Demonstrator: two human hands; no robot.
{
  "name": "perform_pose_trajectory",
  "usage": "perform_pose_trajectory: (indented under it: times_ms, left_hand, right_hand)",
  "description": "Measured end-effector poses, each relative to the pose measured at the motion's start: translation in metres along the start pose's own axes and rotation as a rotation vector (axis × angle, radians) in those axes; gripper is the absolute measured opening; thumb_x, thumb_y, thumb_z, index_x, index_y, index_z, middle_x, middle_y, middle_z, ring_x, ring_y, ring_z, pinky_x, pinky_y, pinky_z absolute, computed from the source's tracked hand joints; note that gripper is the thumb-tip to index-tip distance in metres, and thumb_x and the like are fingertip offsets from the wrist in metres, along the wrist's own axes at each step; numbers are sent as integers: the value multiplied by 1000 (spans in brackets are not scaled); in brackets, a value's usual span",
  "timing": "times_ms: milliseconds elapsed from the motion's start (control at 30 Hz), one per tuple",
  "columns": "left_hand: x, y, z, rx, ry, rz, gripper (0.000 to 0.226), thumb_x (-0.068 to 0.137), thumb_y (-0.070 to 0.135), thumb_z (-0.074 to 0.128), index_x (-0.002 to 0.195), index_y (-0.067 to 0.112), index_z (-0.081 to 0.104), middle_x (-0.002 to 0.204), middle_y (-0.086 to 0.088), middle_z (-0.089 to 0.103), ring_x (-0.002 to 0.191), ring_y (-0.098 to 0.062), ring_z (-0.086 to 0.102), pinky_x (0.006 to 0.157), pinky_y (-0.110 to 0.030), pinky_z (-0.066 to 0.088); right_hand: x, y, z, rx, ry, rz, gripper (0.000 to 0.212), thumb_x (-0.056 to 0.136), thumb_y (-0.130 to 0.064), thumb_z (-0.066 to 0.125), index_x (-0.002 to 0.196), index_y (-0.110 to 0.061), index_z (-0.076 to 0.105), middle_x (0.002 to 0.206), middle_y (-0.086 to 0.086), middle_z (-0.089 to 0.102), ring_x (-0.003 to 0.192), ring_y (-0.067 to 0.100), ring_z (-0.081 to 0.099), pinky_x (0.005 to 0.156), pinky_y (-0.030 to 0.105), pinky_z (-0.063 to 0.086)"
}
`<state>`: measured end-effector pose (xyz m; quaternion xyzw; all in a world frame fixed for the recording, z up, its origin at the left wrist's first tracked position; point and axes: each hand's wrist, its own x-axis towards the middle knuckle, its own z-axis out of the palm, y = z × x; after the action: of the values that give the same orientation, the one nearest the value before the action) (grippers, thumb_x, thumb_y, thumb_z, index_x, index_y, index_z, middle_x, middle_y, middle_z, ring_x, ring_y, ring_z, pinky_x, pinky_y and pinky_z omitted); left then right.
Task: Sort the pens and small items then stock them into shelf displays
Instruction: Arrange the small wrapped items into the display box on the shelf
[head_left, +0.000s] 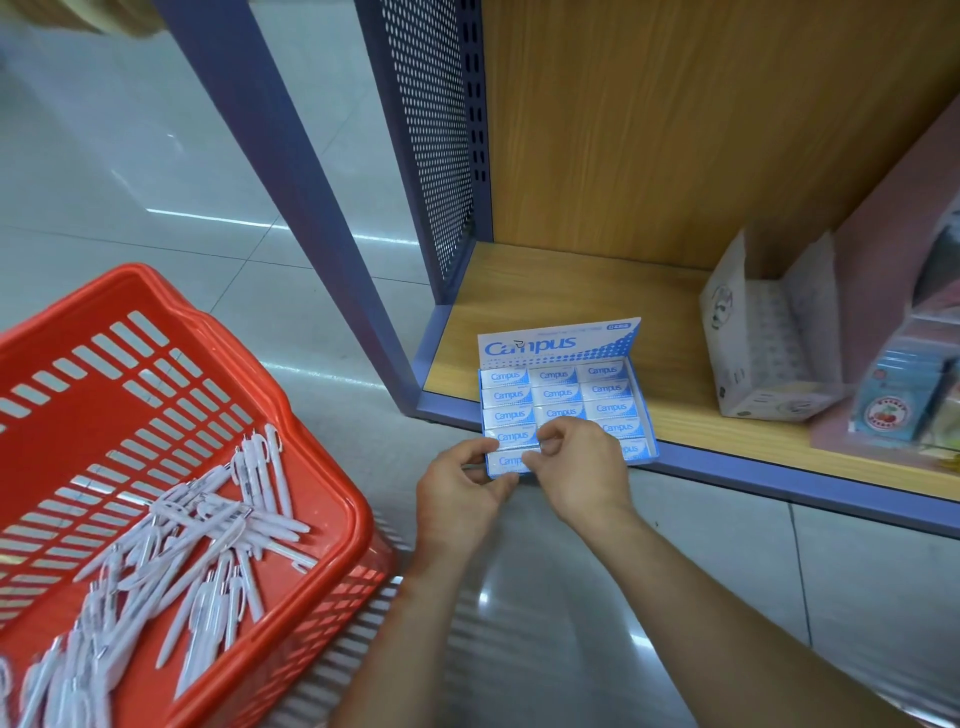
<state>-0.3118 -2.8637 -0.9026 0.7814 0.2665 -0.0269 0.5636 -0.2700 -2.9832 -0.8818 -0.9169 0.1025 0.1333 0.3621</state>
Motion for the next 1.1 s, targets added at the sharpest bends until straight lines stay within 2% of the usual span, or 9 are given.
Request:
perform_pose_trajectory:
  times_ms: [233, 400, 467, 567, 700, 833, 933, 1033, 1100]
  left_hand:
    - [-1, -4, 2, 90, 42, 141, 39, 72, 1, 75, 98, 28, 69, 100, 2, 66, 73, 6, 63, 78, -15, 52]
    - [-3, -3, 4, 136, 103, 177, 27, 74, 2, 75, 95, 20, 74, 93, 4, 64, 64, 15, 56, 67, 2, 38]
    - [-3, -2, 4, 159, 108, 182, 25, 75, 1, 73, 93, 19, 74, 94, 2, 65, 65, 12, 57, 67, 2, 37]
    - [-4, 2, 4, 281, 110, 203, 30, 76, 2, 69, 97, 22, 72, 97, 5, 60, 70, 1, 54, 71, -4, 36]
    - [-9, 26, 5, 157, 130, 229, 16, 80, 13, 67, 87, 27, 70, 89, 9, 63, 71, -8, 58, 73, -18, 45]
    - [-24, 55, 21, -284, -166, -26, 15, 80, 29, 70, 92, 22, 64, 79, -6, 72, 64, -14, 65, 69, -35, 55]
    - [-34, 60, 28, -471, -104, -84, 13, 86, 9, 68, 97, 11, 61, 74, -12, 71, 59, -16, 66, 60, -27, 56]
    - [-31, 52, 26, -478, 0, -1, 16, 82, 1, 69, 88, 16, 66, 74, -9, 71, 65, -19, 67, 65, -28, 56]
    - [-27, 48, 24, -421, 33, 64, 23, 79, -4, 70, 86, 19, 70, 77, -4, 70, 70, -17, 65, 70, -31, 55]
  right_hand:
    - [1, 0, -1, -176, 14, -52, 16, 89, -17, 61, 104, -21, 66, 106, 1, 70, 104, 24, 60, 82, 32, 50]
    - [8, 0, -4, 14, 9, 24, 11, 86, -24, 60, 95, -21, 66, 98, -1, 69, 96, 23, 62, 79, 31, 49]
    - [13, 0, -10, 281, -8, 165, 6, 83, -19, 59, 86, -20, 65, 92, 1, 69, 83, 22, 63, 72, 32, 50]
    - [15, -5, -32, 988, -165, 445, 8, 89, -7, 53, 88, -10, 60, 80, 11, 65, 65, 19, 57, 59, 28, 46]
    - [15, -4, -54, 1597, -287, 589, 31, 89, 4, 35, 110, -1, 57, 98, 20, 64, 81, 22, 61, 77, 33, 50]
    - [11, -11, -58, 1610, -345, 536, 43, 88, 10, 24, 118, 0, 54, 106, 20, 63, 91, 24, 61, 80, 36, 51]
    - [8, -11, -59, 1564, -378, 477, 46, 87, 11, 24, 120, 0, 54, 110, 20, 64, 98, 26, 63, 81, 38, 52]
    - [9, -4, -61, 1350, -416, 459, 23, 90, -7, 52, 111, -10, 61, 106, 14, 65, 95, 26, 65, 86, 41, 53]
    - [10, 1, -63, 1194, -435, 466, 17, 87, -22, 68, 102, -15, 64, 93, 11, 63, 82, 22, 63, 72, 35, 54]
